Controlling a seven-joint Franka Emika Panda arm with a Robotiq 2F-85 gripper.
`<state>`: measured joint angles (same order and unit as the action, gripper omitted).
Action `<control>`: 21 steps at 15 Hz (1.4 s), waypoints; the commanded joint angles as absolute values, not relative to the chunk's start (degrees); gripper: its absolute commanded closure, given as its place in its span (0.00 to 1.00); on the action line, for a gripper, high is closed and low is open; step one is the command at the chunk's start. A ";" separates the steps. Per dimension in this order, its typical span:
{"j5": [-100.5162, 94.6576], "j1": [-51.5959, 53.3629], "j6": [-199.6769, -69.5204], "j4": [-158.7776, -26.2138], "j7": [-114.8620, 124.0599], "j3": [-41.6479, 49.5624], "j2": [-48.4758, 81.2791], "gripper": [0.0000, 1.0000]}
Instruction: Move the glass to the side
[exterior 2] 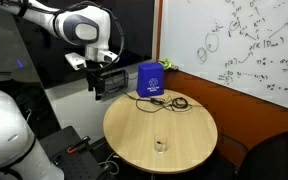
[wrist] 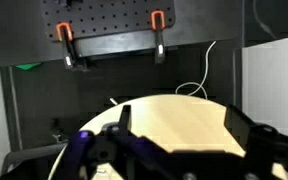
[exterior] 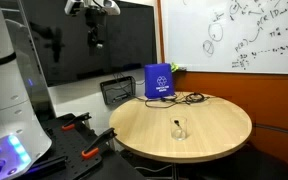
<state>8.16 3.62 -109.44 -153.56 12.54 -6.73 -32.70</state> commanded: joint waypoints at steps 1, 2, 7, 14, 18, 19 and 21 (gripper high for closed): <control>8.18 3.53 -109.35 -153.49 12.49 -6.79 -32.70 0.00; 8.17 3.53 -109.35 -153.49 12.49 -6.79 -32.70 0.00; 8.17 3.53 -109.35 -153.49 12.49 -6.79 -32.70 0.00; 8.66 -1.96 -136.28 -148.79 22.83 -6.22 -14.08 0.00; 4.42 -4.06 -146.22 -140.44 28.20 -4.12 2.53 0.00; 3.96 -3.69 -146.64 -137.75 28.69 -2.87 6.42 0.00; 1.38 -2.46 -147.23 -132.28 31.53 0.18 13.89 0.00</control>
